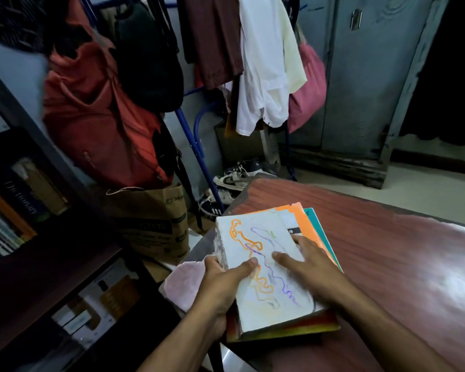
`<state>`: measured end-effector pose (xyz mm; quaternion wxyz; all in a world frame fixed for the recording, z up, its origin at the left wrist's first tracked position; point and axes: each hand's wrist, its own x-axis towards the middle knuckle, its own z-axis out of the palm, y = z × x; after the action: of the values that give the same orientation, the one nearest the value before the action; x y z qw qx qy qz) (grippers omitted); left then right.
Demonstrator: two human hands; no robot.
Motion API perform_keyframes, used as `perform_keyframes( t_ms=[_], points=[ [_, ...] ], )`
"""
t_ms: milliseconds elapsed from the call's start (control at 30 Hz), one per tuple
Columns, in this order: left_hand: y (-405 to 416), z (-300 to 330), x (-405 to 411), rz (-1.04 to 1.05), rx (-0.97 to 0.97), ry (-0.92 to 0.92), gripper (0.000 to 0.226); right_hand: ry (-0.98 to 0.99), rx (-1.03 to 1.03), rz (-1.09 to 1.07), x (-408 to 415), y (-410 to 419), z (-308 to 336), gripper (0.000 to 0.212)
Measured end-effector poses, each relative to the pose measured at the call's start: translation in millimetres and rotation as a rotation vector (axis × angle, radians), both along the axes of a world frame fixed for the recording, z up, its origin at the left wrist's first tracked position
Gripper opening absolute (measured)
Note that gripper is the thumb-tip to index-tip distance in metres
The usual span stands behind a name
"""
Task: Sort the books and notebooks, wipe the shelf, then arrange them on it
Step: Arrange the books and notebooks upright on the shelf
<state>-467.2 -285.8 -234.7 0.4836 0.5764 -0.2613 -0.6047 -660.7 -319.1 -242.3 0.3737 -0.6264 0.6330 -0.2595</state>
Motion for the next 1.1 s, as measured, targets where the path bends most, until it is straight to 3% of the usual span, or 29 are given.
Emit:
perform_keyframes(
  t_ms=[167,300,367,433,567,667,767,833,933,1000,1100],
  points=[
    [11.2,8.3,29.3,0.028,0.019,-0.034,0.063,-0.319,0.072,0.001,21.2,-0.2,14.6,0.07],
    [37.8,25.7,79.7,0.171,0.017,-0.047,0.057,-0.4,0.084,0.143,70.1,2.9,23.8,0.072],
    [59.7,35.8,116.4,0.25,0.03,-0.051,0.061,-0.419,0.066,0.254,109.5,4.3,28.0,0.063],
    [87.1,45.6,154.2,0.35,0.033,-0.064,0.064,-0.419,0.034,0.38,157.8,10.6,36.3,0.053],
    [150.2,51.0,218.7,0.684,-0.008,-0.067,0.068,-0.335,-0.03,0.696,265.2,31.5,45.2,0.054],
    [198.6,44.0,269.6,1.006,-0.124,-0.063,0.065,-0.274,-0.048,0.95,352.1,60.8,46.3,0.061],
    [247.5,39.3,320.5,1.301,-0.235,-0.075,0.065,-0.161,-0.136,1.216,433.4,108.3,52.7,0.05],
    [262.3,34.3,345.7,1.435,-0.265,-0.075,0.062,-0.109,-0.187,1.307,468.8,128.0,47.7,0.053],
    [291.1,18.8,390.1,1.656,-0.289,-0.07,0.08,-0.066,-0.246,1.423,518.7,161.7,43.6,0.065],
    [302.4,8.1,413.4,1.709,-0.221,-0.109,0.094,-0.071,-0.246,1.46,539.0,172.1,37.8,0.066],
    [312.9,17.5,422.3,1.699,-0.101,-0.201,0.069,-0.137,-0.234,1.483,556.9,176.4,30.1,0.067]
  ],
)
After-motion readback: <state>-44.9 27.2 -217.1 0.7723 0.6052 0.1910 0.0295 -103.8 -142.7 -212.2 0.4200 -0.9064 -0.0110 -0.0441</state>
